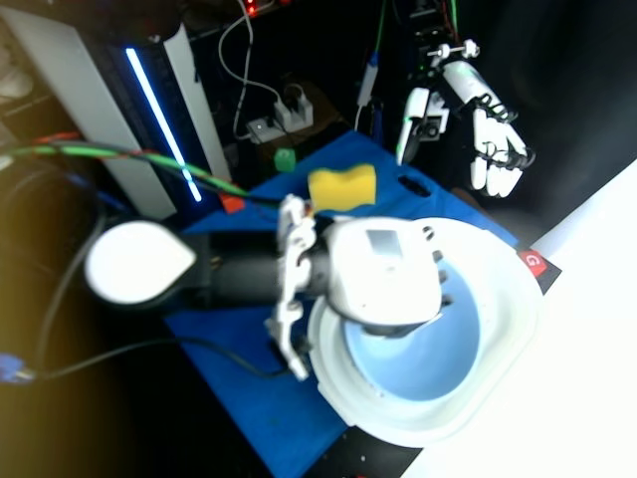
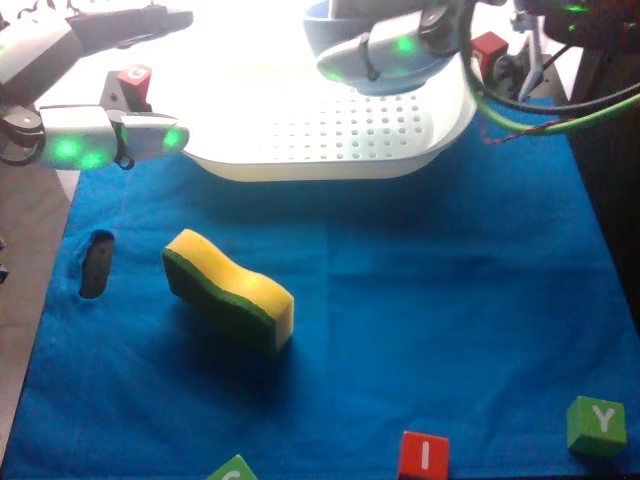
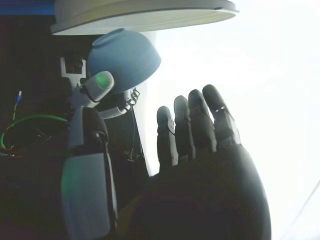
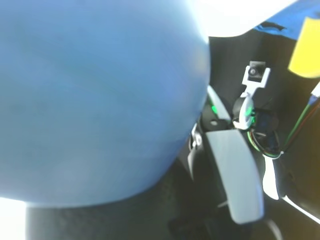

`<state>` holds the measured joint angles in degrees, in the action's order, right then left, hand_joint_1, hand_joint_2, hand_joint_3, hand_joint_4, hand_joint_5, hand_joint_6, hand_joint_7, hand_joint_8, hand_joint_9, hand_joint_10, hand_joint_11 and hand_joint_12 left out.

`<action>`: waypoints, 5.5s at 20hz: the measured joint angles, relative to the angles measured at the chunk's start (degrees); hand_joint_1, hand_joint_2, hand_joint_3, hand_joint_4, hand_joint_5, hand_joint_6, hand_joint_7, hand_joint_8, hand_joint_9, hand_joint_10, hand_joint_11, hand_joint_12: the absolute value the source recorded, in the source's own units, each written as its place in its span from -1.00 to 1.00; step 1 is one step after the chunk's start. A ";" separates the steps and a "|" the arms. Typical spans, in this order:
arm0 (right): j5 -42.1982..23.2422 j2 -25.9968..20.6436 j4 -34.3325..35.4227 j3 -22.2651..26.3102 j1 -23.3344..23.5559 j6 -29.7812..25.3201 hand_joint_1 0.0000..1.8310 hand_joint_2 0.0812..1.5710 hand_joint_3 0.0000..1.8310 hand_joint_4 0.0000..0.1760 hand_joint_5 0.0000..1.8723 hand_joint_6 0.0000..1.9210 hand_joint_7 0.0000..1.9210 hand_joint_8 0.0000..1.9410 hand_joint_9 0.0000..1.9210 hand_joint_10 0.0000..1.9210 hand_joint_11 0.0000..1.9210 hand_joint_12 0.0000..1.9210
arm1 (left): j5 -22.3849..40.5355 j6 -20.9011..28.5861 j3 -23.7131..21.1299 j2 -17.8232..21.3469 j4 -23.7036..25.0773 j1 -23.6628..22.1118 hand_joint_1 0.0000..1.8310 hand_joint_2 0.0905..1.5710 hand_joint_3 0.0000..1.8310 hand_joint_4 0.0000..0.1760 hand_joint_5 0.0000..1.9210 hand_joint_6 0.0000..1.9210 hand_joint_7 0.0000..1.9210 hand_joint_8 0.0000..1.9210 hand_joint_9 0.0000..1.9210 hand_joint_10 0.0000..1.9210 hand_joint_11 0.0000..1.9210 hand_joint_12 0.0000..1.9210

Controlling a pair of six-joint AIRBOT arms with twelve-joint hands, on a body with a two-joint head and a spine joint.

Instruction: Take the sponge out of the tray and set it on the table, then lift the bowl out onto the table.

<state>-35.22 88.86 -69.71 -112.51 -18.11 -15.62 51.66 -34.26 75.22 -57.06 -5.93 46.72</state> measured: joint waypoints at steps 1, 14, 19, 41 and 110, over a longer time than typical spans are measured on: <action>-0.07 -0.59 0.39 0.39 0.00 0.00 -0.38 1.00 -0.99 1.00 0.32 1.00 0.59 1.00 0.73 1.00 0.70 1.00 | 0.07 0.07 0.00 0.02 0.09 0.00 -0.17 0.25 -1.00 -0.10 -0.56 -1.00 -0.58 -1.00 -0.64 -1.00 -1.00 -0.03; -11.19 -20.28 4.63 24.85 -2.29 8.24 -0.10 0.93 -1.00 -1.00 -0.60 1.00 0.45 1.00 0.78 1.00 0.79 1.00 | 2.73 0.92 -1.99 1.33 -1.79 2.23 -0.18 0.23 -1.00 -0.01 -0.54 -1.00 -0.57 -1.00 -0.65 -1.00 -1.00 -0.16; -14.84 -22.53 3.06 29.40 -6.12 8.22 -0.34 0.92 -1.00 0.11 -0.59 1.00 0.43 1.00 0.54 1.00 0.50 1.00 | 4.17 0.87 -2.45 1.77 -4.09 4.28 -0.16 0.21 -1.00 0.03 -0.53 -1.00 -0.57 -1.00 -0.64 -0.99 -1.00 -0.13; -8.00 -19.17 5.11 23.65 -8.59 8.66 -0.91 0.53 -1.00 -0.93 -0.37 -1.00 -0.46 -1.00 -0.50 -0.99 -1.00 0.11 | 4.76 0.87 -2.56 1.81 -4.13 4.35 -0.20 0.22 -1.00 -0.10 -0.54 -1.00 -0.59 -1.00 -0.61 -0.99 -0.96 -0.07; 9.01 -7.19 -6.27 13.55 -8.17 8.35 -0.74 0.99 -0.98 0.87 -0.10 1.00 0.50 1.00 0.59 1.00 0.58 1.00 | 4.83 1.42 -1.64 -0.24 -4.20 4.52 -0.20 0.28 -1.00 -0.71 -0.51 -1.00 -0.52 -1.00 -0.53 -1.00 -0.95 0.06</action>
<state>-26.22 81.67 -75.99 -98.96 -26.28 -7.27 56.49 -32.84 73.58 -57.30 -10.13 51.24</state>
